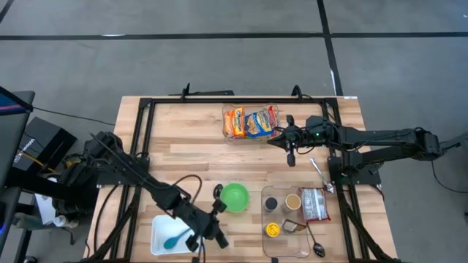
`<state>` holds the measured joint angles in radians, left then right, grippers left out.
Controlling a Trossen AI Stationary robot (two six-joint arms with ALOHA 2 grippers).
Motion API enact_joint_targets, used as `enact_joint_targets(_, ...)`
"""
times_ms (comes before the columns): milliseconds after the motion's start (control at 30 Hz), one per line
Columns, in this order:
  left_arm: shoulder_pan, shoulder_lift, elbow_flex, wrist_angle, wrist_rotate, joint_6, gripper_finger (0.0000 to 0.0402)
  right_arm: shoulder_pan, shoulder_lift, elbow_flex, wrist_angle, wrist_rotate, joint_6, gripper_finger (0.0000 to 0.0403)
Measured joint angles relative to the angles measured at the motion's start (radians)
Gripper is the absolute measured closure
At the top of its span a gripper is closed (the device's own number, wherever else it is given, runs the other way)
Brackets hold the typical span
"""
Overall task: Pick & Place Food Item
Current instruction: Put the red seasoning into the bottom transparent bin
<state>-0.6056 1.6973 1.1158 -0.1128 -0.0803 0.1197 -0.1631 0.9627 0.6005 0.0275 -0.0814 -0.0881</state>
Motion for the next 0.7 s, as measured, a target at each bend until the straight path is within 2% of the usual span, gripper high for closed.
enact_joint_targets(267,-0.010,0.052,0.108,-0.152,-0.009,-0.004,0.0401,0.000,0.000,0.000,-0.017,0.000,0.000,0.0403)
enact_joint_targets(467,-0.018,0.052,0.110,-0.210,-0.027,-0.005,0.0401,0.000,0.000,0.000,-0.020,0.000,0.000,0.0403)
enact_joint_targets(700,-0.017,0.045,0.107,-0.207,-0.017,-0.119,0.0397,0.000,0.000,0.000,-0.019,0.000,0.002,0.0403)
